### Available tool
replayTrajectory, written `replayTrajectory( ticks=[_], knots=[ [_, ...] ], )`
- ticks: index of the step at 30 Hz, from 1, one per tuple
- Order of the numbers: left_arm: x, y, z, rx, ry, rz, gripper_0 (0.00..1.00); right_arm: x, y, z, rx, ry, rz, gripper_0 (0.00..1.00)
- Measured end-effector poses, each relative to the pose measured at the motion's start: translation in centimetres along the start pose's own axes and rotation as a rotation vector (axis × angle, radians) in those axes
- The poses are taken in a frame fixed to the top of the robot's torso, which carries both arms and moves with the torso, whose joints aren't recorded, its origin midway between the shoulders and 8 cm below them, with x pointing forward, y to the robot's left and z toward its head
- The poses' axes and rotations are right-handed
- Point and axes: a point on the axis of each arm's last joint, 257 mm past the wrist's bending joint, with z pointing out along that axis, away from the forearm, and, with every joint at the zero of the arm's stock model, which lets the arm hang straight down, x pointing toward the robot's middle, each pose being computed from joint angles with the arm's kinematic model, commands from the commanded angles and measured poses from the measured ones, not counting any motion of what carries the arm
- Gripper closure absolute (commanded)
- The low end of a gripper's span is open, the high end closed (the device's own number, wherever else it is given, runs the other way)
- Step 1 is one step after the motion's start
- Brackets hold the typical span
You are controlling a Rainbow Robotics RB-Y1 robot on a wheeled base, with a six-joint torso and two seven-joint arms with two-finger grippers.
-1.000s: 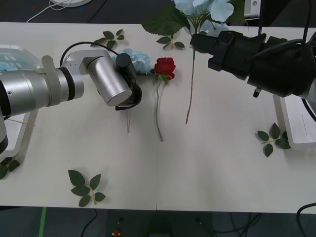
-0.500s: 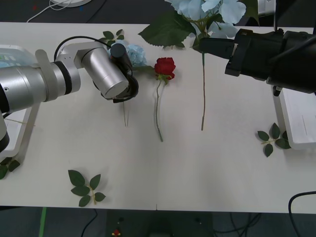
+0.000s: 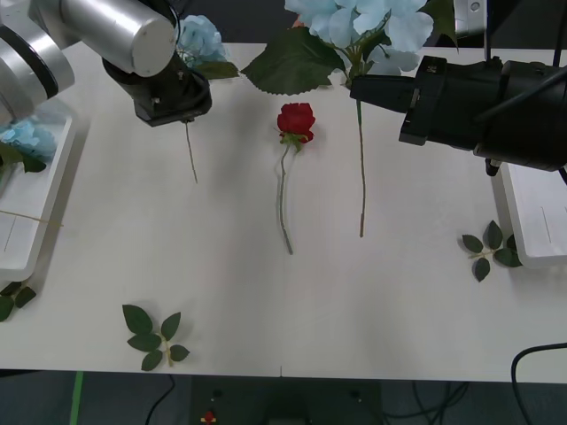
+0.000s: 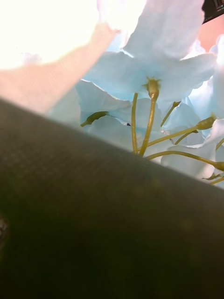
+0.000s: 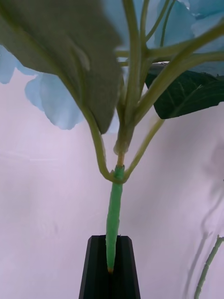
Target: Place the red flowers into the right box and the blue flowers into the left box. If a person shows an open palm, hand one flower to the person first, then continue sorting.
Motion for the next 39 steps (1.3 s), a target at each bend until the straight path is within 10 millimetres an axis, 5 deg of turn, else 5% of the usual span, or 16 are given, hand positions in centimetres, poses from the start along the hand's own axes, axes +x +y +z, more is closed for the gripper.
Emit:
replayTrajectory(
  ticks=[6,11,21,26,33,39],
  knots=[
    [-1.4,2.3,-1.6,-0.005,-0.011,-0.023,1.0,-0.2,0.1,0.0,-0.002,-0.007,0.003,1.0],
    [-1.8,4.4,-3.8,-0.02,0.031,0.044,1.0,-2.7,-1.1,-0.2,0.041,-0.105,0.004,1.0],
    [-7.4,5.5,-13.8,0.171,-0.015,0.093,1.0,-9.3,-5.6,-3.2,0.238,-0.315,-0.092,1.0],
    [-9.6,8.4,-17.9,0.295,-0.099,0.166,1.0,-11.2,-7.9,-4.5,0.353,-0.322,-0.226,1.0],
    [-8.4,14.2,-18.8,0.268,-0.077,0.162,1.0,-12.9,-11.2,-5.2,0.467,-0.293,-0.345,1.0],
    [-8.2,15.8,-19.1,0.239,-0.069,0.151,1.0,-14.1,-13.9,-5.3,0.553,-0.265,-0.432,1.0]
  ],
)
